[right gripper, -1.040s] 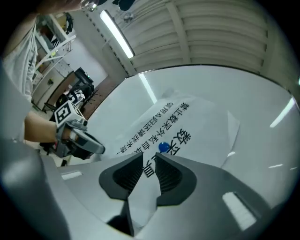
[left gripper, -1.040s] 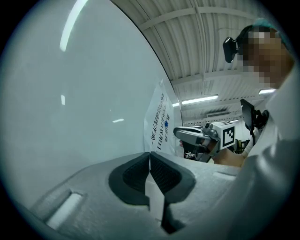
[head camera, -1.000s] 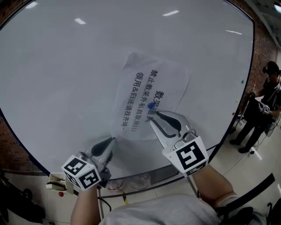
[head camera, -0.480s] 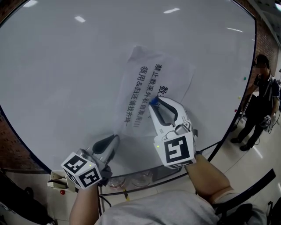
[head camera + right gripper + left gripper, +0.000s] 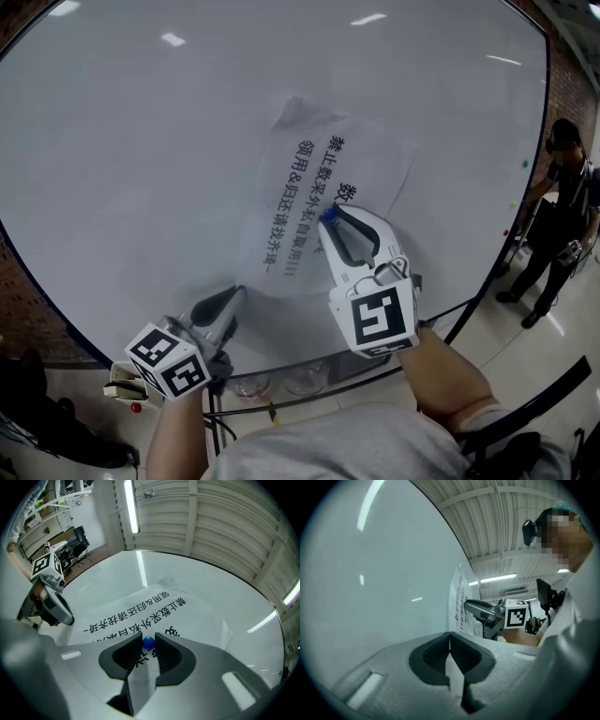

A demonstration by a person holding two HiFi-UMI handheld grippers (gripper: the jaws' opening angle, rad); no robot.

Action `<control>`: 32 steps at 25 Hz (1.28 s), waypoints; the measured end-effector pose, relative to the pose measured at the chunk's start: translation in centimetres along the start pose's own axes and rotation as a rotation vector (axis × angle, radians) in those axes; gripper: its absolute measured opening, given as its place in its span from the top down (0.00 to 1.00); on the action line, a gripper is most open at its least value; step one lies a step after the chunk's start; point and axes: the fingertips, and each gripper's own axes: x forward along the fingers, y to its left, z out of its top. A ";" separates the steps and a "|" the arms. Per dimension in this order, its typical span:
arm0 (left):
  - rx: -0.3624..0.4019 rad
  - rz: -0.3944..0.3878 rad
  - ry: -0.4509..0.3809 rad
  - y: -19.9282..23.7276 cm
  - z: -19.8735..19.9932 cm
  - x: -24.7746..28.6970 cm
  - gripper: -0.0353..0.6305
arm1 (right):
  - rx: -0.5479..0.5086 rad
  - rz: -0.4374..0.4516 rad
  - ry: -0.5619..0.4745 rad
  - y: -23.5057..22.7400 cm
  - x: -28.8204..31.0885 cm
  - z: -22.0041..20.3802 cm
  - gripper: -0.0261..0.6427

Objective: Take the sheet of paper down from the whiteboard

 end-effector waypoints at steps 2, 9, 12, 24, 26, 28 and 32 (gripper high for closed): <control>-0.005 0.022 0.017 0.2 -0.1 0.2 0.94 | 0.017 0.008 -0.004 -0.8 0.0 -0.2 0.84; -0.033 0.139 0.087 3.4 -3.1 -5.0 0.94 | 0.040 0.007 0.008 0.8 -0.7 0.3 0.84; -0.065 0.213 0.120 5.5 -5.0 -7.6 0.94 | 0.042 0.009 0.020 1.0 -0.9 0.0 0.84; -0.133 0.228 0.154 4.6 -8.6 -10.1 0.94 | 0.052 -0.008 0.031 0.3 -0.8 -1.8 0.83; -0.123 0.209 0.155 3.9 -8.6 -9.8 0.94 | 0.053 -0.006 0.032 0.3 -0.7 -2.0 0.83; -0.112 0.199 0.160 3.5 -8.5 -9.5 0.94 | 0.055 0.002 0.033 0.2 -0.7 -2.1 0.83; -0.084 0.195 0.175 3.1 -8.3 -8.9 0.94 | 0.055 0.001 0.031 -0.3 -1.2 -1.5 0.82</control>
